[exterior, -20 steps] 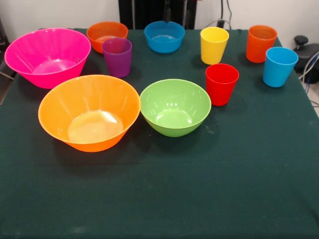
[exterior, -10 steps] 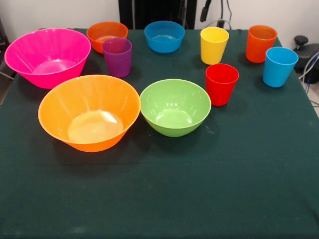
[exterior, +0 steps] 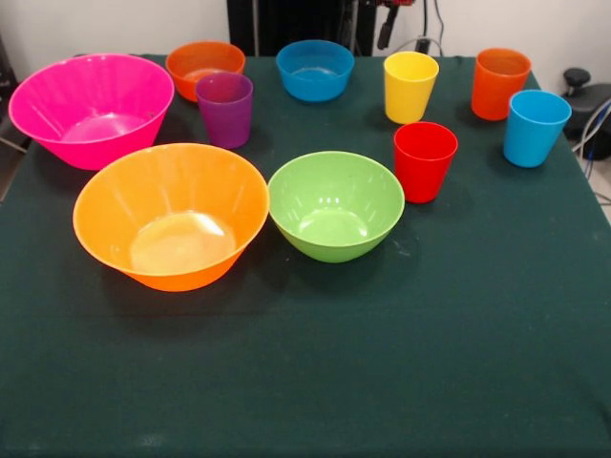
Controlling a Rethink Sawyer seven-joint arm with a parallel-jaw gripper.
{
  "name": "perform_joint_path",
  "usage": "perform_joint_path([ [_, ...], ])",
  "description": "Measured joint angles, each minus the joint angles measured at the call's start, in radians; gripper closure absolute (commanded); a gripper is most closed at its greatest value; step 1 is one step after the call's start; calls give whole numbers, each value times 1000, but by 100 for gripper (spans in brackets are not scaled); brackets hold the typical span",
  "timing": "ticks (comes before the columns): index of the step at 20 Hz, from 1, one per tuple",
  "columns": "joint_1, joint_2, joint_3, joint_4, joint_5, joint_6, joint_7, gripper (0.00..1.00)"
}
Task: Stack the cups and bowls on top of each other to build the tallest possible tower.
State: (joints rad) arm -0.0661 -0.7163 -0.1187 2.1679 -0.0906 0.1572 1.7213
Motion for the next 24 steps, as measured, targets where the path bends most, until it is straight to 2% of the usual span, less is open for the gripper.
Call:
perform_joint_path([
  [10, -49, 26, 0, -1, 0, 0, 0, 0],
  [24, -47, 105, -1, -22, 1, -4, 0, 0],
])
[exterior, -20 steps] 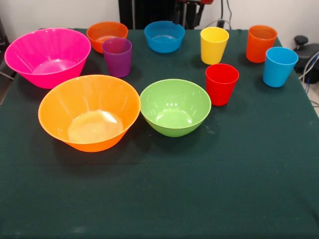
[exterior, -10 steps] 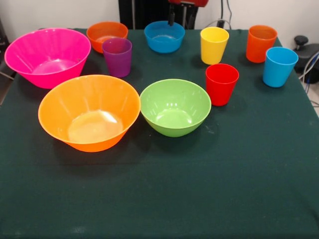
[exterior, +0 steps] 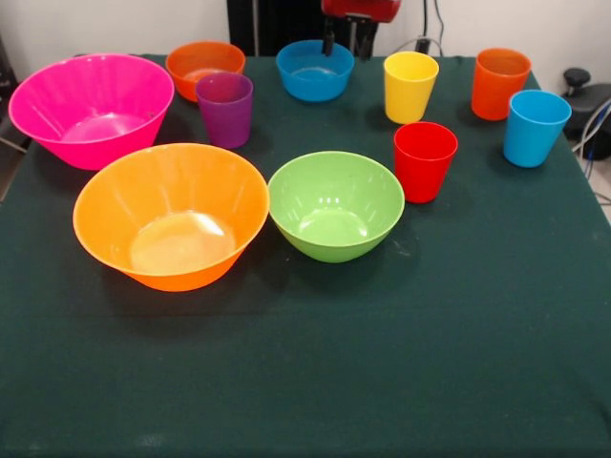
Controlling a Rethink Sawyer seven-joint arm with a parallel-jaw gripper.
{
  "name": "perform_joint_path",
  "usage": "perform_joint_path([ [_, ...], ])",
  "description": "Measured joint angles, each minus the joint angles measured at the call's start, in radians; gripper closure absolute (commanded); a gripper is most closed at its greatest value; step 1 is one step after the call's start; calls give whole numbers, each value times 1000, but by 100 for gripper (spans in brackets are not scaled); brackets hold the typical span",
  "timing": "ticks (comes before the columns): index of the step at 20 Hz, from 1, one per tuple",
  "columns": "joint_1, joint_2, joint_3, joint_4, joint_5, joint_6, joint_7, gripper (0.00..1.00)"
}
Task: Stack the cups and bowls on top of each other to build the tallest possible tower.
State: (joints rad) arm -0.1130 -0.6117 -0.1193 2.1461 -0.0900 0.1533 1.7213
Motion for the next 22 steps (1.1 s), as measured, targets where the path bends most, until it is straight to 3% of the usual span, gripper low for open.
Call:
perform_joint_path([
  [22, 7, 78, -8, -15, -1, -35, 0, 0],
])
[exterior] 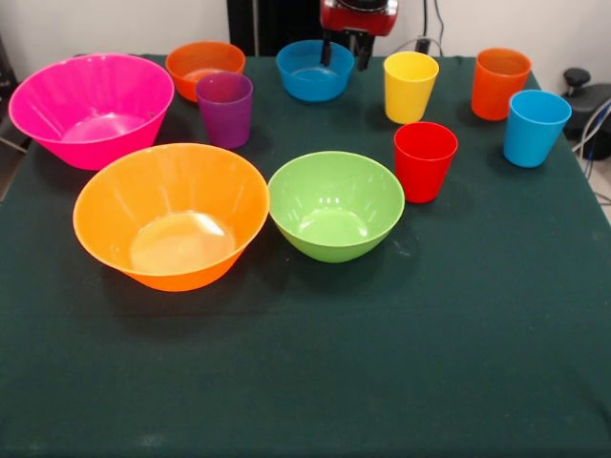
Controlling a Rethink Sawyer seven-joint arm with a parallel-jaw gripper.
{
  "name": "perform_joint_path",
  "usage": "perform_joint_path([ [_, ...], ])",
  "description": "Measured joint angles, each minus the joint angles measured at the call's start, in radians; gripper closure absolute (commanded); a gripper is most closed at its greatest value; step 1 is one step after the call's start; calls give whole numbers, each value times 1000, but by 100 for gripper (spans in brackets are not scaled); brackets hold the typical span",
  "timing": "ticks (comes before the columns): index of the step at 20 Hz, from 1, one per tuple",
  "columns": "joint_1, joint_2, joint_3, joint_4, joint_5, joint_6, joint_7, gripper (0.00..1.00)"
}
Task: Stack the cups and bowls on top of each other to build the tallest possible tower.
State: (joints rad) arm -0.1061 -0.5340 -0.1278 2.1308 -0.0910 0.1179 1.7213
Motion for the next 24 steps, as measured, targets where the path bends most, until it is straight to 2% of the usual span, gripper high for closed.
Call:
perform_joint_path([
  [24, 4, 27, -7, -8, -8, 0, 0, 0],
])
